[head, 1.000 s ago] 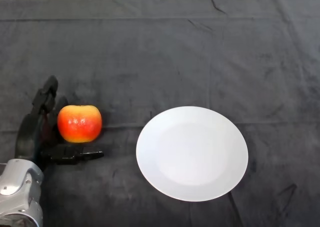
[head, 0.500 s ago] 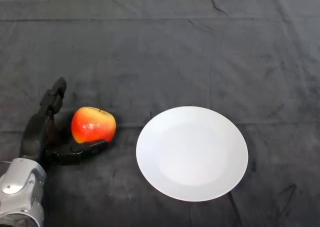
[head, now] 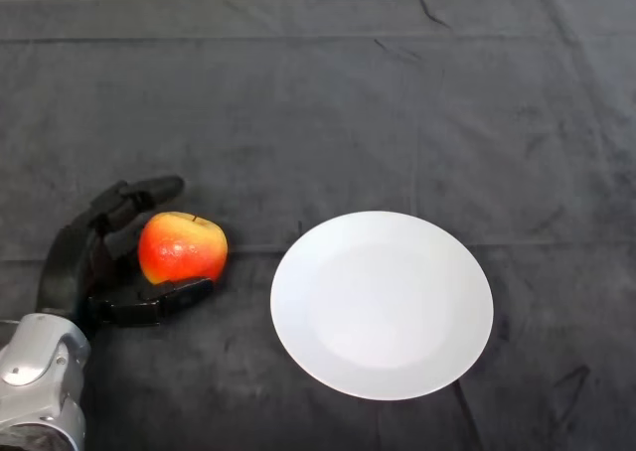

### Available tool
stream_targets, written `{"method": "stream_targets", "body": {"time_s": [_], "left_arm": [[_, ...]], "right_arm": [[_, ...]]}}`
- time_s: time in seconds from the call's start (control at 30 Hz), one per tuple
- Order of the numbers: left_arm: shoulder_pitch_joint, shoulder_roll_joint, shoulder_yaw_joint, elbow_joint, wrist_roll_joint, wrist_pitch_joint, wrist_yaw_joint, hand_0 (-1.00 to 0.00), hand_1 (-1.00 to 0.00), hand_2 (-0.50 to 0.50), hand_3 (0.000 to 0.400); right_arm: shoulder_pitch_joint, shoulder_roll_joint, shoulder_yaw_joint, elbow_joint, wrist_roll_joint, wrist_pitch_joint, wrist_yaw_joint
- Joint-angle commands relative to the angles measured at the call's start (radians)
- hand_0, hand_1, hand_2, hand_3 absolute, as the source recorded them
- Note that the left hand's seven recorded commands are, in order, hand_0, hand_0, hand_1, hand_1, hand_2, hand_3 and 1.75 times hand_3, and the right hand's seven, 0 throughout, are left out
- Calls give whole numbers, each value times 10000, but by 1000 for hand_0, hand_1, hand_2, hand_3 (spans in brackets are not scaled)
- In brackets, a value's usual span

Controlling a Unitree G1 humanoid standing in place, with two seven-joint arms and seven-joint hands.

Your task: Move the apple to the plate

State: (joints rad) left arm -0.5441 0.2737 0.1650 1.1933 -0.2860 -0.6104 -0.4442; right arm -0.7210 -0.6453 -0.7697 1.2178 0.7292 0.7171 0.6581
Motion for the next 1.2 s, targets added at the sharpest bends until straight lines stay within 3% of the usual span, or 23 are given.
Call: {"method": "stream_targets", "body": {"time_s": [0.03,0.3,0.53,1.2], "left_arm": [[147,527,-267,-398,199,-80,134,-1000,-1000,0,400],[81,632,-211,-682,166,-56,354,-1000,-1000,0,400],[198,756,-80,-1618,-34,176,499,-1000,-1000,0,400],[1511,357,-1216,-6933,-167,1461,2161,-1000,-1000,0,400]], "right_arm": [[-123,-191,-160,-35,149,-34,3],[-121,-189,-160,-39,151,-34,0],[-118,-185,-159,-47,153,-35,-3],[-83,-142,-154,-132,162,-48,-37]]}}
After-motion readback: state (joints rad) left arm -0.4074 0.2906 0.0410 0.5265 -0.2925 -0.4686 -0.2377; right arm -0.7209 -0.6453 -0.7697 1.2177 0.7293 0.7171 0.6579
